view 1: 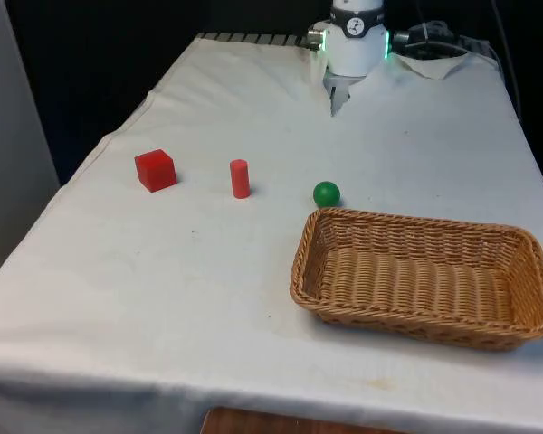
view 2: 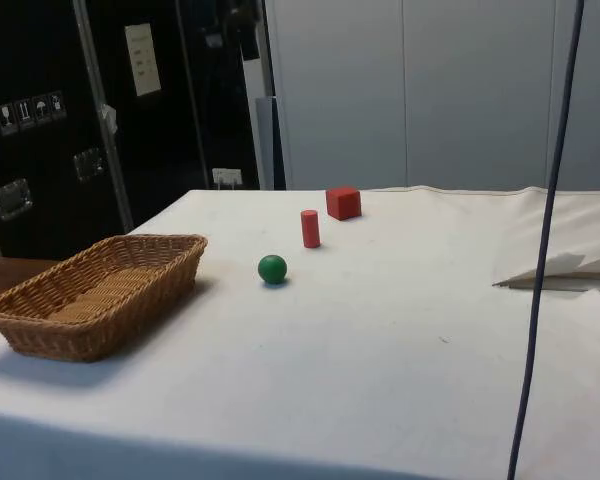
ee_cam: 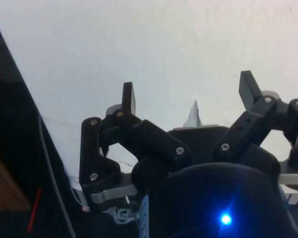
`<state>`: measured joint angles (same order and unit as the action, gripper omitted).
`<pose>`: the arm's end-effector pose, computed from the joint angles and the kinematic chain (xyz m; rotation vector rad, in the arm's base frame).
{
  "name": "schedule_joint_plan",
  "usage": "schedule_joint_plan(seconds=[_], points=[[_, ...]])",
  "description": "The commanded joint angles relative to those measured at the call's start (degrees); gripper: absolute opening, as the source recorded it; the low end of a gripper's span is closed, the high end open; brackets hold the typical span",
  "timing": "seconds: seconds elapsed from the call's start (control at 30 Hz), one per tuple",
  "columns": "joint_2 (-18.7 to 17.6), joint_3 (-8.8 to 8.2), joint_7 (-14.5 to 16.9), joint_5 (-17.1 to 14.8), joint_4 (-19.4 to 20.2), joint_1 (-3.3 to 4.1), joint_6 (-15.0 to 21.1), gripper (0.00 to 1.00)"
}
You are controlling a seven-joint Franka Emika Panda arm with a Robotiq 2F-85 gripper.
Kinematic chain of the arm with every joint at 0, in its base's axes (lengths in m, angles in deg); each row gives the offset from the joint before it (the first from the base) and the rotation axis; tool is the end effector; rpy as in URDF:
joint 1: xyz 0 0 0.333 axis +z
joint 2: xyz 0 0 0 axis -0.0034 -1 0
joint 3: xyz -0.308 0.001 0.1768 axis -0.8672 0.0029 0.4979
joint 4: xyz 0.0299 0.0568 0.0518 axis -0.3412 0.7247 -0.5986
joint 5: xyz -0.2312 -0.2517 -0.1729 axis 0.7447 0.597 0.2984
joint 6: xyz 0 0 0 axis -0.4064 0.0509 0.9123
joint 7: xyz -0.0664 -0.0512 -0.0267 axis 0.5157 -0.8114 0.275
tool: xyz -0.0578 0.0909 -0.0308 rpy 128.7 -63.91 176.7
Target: Pick up the object to the left of the cylinder and place it into the basket.
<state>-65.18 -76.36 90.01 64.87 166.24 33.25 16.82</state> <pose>0.5671 0.0177 0.5106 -3.1289 -0.0499 0.1197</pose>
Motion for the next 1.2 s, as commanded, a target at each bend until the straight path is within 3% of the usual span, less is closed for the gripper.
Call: schedule_joint_plan(seconds=[0.0,0.03,0.27,0.3,0.4,0.57,0.6,0.63,0.87,0.9,1.17], points=[[-0.23,0.29,-0.29,0.0,0.06,0.0,0.29,1.0],[-0.17,0.46,-1.15,0.57,0.52,0.34,1.49,1.0],[-1.15,2.69,-3.32,1.49,2.12,0.29,4.76,1.0],[-1.03,2.64,-2.64,0.86,1.66,0.06,3.55,1.0],[-1.66,3.38,-4.01,1.89,3.38,0.17,6.3,1.0],[-2.41,3.61,-4.13,1.89,4.81,0.17,8.48,1.0],[-2.41,3.61,-3.67,1.43,4.47,0.06,7.56,1.0],[-2.75,3.61,-4.07,1.83,5.33,0.11,9.51,1.0],[-4.01,3.67,-3.78,1.6,7.39,0.06,13.52,1.0],[-4.07,3.67,-3.61,1.43,7.16,0.06,12.78,1.0],[-5.79,3.72,-2.75,1.32,10.49,0.0,19.02,1.0]])
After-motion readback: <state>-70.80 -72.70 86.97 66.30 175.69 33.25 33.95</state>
